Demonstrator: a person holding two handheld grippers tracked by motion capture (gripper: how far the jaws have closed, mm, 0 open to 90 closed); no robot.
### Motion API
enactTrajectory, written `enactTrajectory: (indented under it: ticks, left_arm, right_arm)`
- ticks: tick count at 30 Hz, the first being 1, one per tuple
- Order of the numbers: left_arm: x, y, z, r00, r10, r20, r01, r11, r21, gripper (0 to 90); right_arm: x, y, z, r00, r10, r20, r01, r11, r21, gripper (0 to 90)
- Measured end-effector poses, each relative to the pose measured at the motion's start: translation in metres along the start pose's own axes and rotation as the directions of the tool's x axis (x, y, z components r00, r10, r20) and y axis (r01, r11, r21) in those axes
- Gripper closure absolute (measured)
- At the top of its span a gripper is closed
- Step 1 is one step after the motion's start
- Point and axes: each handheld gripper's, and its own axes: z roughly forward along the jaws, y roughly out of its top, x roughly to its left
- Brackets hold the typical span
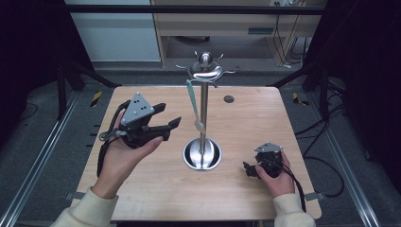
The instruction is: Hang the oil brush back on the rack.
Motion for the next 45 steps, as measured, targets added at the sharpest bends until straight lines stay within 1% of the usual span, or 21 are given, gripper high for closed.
enactTrajectory:
  ticks: [2, 5, 9, 15, 16, 21, 22, 26, 32, 40, 45]
  left_arm:
    - [-0.001, 0.000, 0.000, 0.9999, -0.009, 0.004, 0.009, 0.9999, -0.004, 29.4]
    - [-0.002, -0.001, 0.000, 0.9992, -0.027, 0.028, 0.027, 0.9996, 0.007, 20.5]
    - [-0.004, -0.003, -0.001, 0.9990, -0.034, 0.031, 0.034, 0.9994, 0.002, 12.5]
    - [-0.007, -0.009, -0.005, 0.9992, -0.028, 0.030, 0.028, 0.9996, 0.005, 6.9]
    - [-0.007, -0.010, -0.005, 0.9991, -0.028, 0.032, 0.028, 0.9996, 0.006, 6.1]
    - [-0.010, -0.018, -0.009, 0.9990, -0.016, 0.043, 0.016, 0.9997, 0.016, 4.2]
    - [-0.011, -0.020, -0.010, 0.9989, -0.011, 0.045, 0.010, 0.9997, 0.020, 4.0]
    - [-0.014, -0.030, -0.014, 0.9985, 0.003, 0.054, -0.004, 0.9995, 0.030, 3.4]
    - [-0.017, -0.045, -0.020, 0.9980, 0.004, 0.063, -0.007, 0.9989, 0.046, 3.4]
    - [-0.027, -0.077, -0.026, 0.9960, 0.000, 0.089, -0.008, 0.9960, 0.089, 3.5]
    - [-0.030, -0.093, -0.027, 0.9968, 0.000, 0.081, -0.009, 0.9940, 0.109, 3.5]
  right_arm:
    - [0.000, 0.000, 0.000, 1.0000, -0.001, 0.000, 0.001, 1.0000, 0.000, 7.9]
    - [0.000, 0.000, 0.000, 1.0000, 0.000, -0.001, 0.000, 1.0000, -0.002, 7.9]
    - [0.000, 0.000, 0.000, 1.0000, -0.001, 0.000, 0.001, 1.0000, -0.001, 7.9]
    - [0.000, 0.000, -0.001, 1.0000, -0.003, 0.002, 0.003, 1.0000, -0.002, 7.9]
    - [0.000, 0.000, -0.001, 1.0000, 0.004, -0.001, -0.004, 1.0000, -0.001, 7.9]
    - [0.000, 0.000, 0.000, 1.0000, -0.003, 0.002, 0.003, 1.0000, -0.002, 7.9]
    - [0.001, 0.000, -0.001, 1.0000, 0.005, 0.002, -0.005, 1.0000, -0.002, 7.9]
    - [0.001, 0.000, -0.001, 1.0000, 0.009, 0.003, -0.009, 1.0000, 0.000, 7.9]
    - [0.001, 0.000, -0.001, 1.0000, 0.007, 0.005, -0.007, 1.0000, -0.001, 7.9]
    - [0.001, 0.000, -0.001, 1.0000, 0.004, 0.004, -0.004, 1.0000, -0.004, 7.9]
    - [0.001, -0.001, -0.001, 1.0000, 0.008, 0.004, -0.008, 1.0000, 0.000, 7.9]
